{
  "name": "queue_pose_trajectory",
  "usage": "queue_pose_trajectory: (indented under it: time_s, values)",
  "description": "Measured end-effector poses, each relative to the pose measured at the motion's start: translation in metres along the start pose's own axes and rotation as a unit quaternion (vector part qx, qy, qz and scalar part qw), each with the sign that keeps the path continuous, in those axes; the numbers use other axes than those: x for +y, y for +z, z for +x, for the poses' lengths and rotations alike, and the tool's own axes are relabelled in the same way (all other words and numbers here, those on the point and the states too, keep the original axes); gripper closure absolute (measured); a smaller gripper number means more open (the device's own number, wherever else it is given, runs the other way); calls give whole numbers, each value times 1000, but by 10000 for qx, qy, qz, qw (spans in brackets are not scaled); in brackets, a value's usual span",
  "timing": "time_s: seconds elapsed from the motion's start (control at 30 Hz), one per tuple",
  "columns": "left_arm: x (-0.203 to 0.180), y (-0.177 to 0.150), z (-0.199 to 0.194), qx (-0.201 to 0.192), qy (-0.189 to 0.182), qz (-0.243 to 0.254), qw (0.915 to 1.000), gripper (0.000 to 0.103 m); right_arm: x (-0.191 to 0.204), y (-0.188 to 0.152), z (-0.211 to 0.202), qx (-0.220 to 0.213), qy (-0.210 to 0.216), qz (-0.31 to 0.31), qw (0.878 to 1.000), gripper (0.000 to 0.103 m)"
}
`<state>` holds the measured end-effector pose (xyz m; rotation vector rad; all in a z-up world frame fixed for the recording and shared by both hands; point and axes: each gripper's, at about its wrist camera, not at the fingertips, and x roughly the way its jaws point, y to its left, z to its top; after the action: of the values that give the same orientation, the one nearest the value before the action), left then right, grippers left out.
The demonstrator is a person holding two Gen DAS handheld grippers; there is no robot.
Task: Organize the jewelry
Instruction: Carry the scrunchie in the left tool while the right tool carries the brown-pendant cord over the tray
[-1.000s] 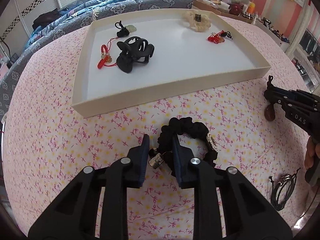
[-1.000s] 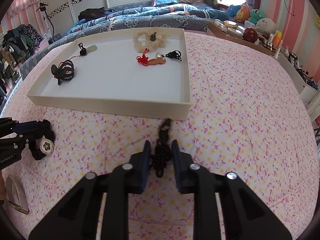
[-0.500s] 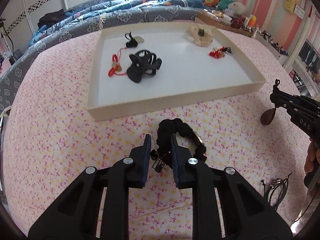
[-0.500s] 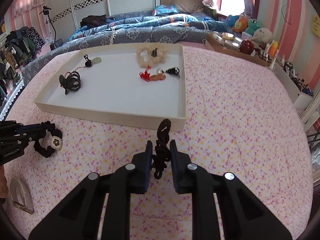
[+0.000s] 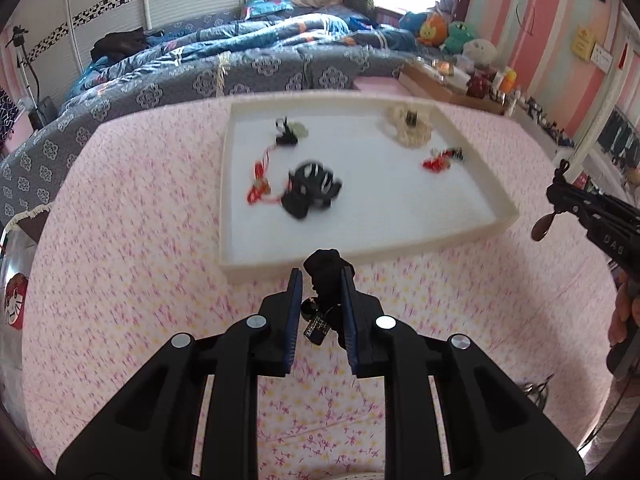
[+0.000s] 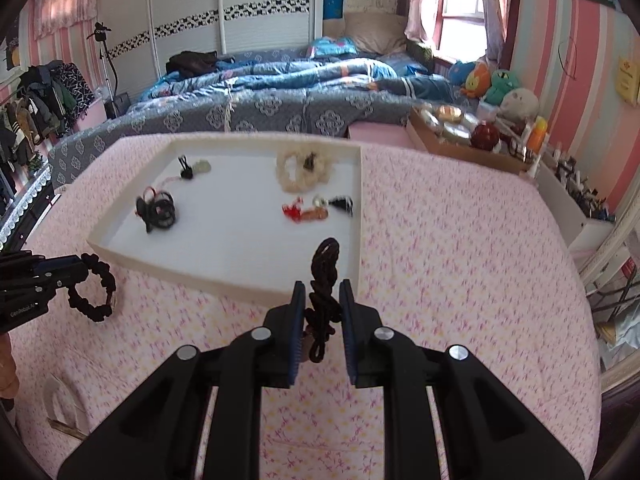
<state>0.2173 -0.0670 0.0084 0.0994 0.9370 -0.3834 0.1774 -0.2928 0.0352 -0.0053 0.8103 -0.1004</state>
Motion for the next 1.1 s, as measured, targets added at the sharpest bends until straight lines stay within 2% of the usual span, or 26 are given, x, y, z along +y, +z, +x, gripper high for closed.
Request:
queue_pose_trajectory:
  time_s: [0.2,0.4,0.63,0.77,1.1]
  values:
    - [8,33,-11,-213,-109,-106,9997,86,1,32,3,-106,116,-9,9999,85]
    - [28,41,23,23,-35,-354,9994,86,7,47,27,-111,5,-120,9999,86]
    - [39,43,62,337,-200,-460,9982,86,8,37,69,289,97,-16,9995,86]
    - [36,43,75,412,-58,-372,9984,86,3,30,87,461,62,25,9989,85]
    - [38,39,100,569,347,-340,9972,85,4,32,107,541,7,-31,9985,86]
